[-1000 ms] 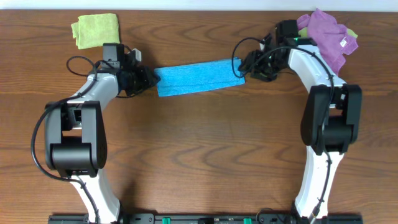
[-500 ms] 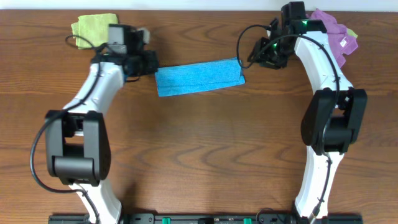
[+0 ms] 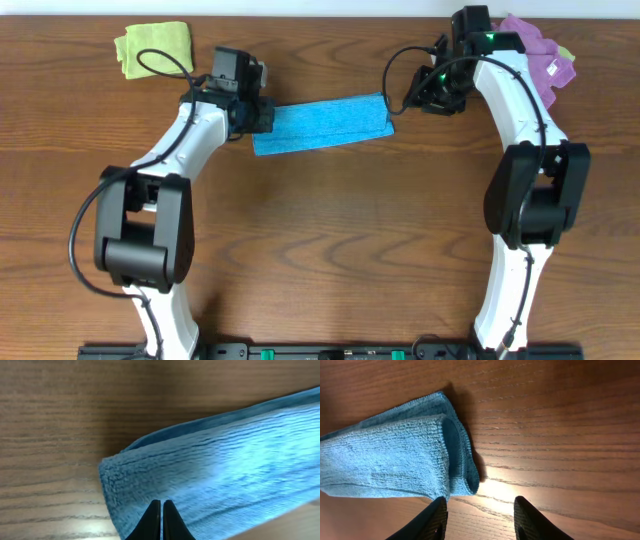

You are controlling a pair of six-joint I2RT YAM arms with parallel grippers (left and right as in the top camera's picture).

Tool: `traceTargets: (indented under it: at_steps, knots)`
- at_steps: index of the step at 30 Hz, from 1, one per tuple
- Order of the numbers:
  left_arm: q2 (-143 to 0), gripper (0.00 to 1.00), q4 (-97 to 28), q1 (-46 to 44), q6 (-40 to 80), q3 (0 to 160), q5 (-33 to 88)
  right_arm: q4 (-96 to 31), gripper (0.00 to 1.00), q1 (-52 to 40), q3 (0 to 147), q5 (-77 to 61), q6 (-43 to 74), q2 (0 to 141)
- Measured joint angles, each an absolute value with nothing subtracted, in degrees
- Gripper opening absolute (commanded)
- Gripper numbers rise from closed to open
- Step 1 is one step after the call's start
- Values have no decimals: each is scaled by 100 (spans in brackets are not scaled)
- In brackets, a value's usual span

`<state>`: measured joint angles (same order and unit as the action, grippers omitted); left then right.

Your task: Fold the cloth

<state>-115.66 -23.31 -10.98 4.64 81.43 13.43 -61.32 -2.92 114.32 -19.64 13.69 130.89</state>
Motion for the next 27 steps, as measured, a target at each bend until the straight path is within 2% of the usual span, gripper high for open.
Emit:
traceTargets:
  at_steps: [9,11,14,17,22,27]
  knots:
    - [-12036,6,-2088,-1098,447,8143,1525,-6149,44,-292,11432,-1949,1334,13089]
    - [-12125,5,-2088,-1098,447,8143,1559,-6154,51,-292,11432,-1949,1330,13089]
    - [-12202,6,-2067,-1094,447,8152,1621,-6263,70,-292,11432,-1929,1234,13089]
    - [-12206,5,-2064,-1094,447,8152,1634,-6357,80,-292,11428,-1903,1162,13089]
    - [-12206,6,-2060,-1094,447,8154,1634,-5946,87,-292,11271,-2335,1125,13089]
    - [-12206,6,-2060,-1094,447,8152,1634,-5384,86,-279,10746,-3044,1120,13089]
